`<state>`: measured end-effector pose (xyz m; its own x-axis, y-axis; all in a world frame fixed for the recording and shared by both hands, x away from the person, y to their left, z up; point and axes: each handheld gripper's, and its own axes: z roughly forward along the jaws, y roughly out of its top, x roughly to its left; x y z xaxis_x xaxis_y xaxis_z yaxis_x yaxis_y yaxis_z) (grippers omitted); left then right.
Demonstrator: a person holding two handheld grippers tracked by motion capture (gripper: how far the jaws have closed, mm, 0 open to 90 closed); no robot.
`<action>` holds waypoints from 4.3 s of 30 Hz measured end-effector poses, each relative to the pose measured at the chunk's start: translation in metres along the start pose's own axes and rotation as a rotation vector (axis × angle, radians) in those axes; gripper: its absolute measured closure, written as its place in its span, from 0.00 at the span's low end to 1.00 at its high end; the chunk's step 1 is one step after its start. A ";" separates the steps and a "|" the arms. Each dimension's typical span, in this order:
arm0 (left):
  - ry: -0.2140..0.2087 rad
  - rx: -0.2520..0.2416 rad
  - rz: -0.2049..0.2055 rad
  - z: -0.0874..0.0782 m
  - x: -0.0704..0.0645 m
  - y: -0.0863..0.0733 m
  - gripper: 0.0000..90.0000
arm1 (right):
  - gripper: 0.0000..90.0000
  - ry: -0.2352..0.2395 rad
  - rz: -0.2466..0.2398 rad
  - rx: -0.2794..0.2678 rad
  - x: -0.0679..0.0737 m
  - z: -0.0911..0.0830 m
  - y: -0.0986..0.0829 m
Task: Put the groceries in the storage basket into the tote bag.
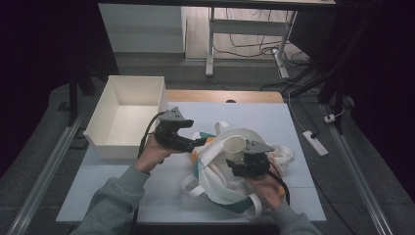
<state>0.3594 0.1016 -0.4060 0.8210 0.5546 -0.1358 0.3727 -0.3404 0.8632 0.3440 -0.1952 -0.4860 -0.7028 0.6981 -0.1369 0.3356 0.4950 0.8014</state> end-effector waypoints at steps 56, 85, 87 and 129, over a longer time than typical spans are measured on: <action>0.014 0.019 0.001 -0.007 0.001 -0.007 0.16 | 0.16 0.021 0.032 0.000 -0.008 -0.023 -0.005; 0.234 0.039 -0.010 -0.082 -0.025 -0.076 0.16 | 0.21 0.013 0.023 -0.127 -0.038 -0.086 -0.016; 0.238 0.044 -0.033 -0.086 -0.023 -0.084 0.16 | 0.21 0.009 0.027 -0.126 -0.040 -0.089 -0.021; 0.246 0.092 -0.149 -0.092 -0.005 -0.129 0.16 | 0.22 -0.041 0.045 -0.083 -0.056 -0.095 -0.049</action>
<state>0.2674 0.2120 -0.4722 0.6293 0.7669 -0.1258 0.5276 -0.3028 0.7937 0.3071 -0.3077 -0.4627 -0.6611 0.7403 -0.1217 0.3122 0.4189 0.8526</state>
